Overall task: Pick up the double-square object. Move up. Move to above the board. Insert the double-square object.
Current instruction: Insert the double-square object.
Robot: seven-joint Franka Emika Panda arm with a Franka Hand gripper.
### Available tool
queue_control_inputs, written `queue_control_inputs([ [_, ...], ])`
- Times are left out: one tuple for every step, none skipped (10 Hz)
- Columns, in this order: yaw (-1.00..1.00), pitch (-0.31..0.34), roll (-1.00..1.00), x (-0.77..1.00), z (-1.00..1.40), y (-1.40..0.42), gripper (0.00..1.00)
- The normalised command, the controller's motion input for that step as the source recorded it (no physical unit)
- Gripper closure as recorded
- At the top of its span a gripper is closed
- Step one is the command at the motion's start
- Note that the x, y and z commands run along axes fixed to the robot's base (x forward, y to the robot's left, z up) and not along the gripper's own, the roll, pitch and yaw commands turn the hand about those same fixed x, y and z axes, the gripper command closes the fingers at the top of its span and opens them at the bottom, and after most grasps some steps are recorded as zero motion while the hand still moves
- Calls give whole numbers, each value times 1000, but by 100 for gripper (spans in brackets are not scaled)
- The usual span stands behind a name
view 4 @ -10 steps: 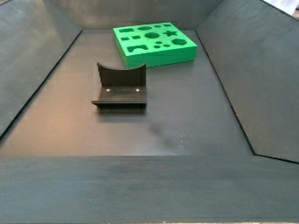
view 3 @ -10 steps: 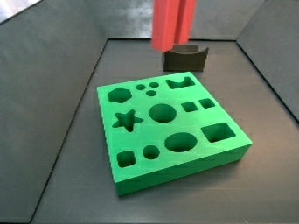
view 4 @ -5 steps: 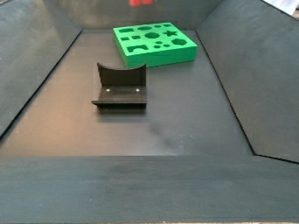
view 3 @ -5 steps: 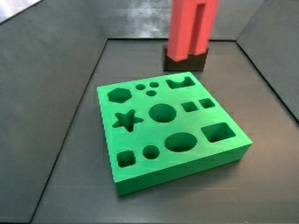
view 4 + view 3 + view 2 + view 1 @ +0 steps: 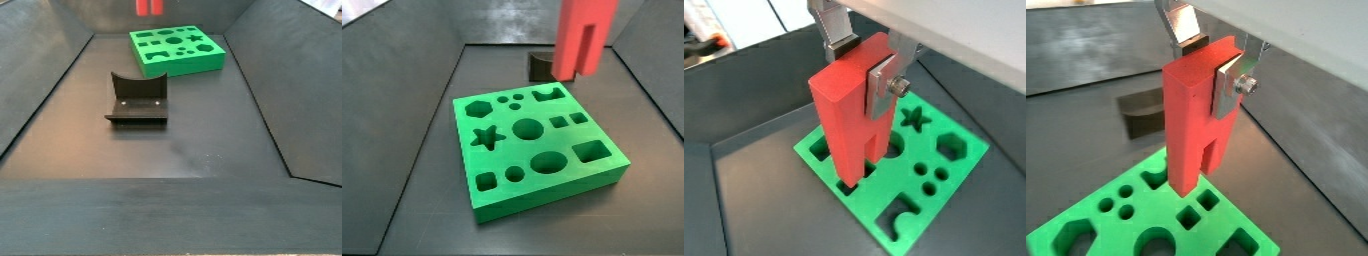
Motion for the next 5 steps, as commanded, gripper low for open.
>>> queue_control_inputs([
  [-609, 0, 31, 391, -723, -289, 100],
  [-600, 0, 27, 377, -783, -291, 100],
  [-409, 33, 90, 351, -329, -186, 100],
  [0, 0, 13, 0, 0, 0, 100],
  [0, -44, 0, 151, -280, 0, 100],
])
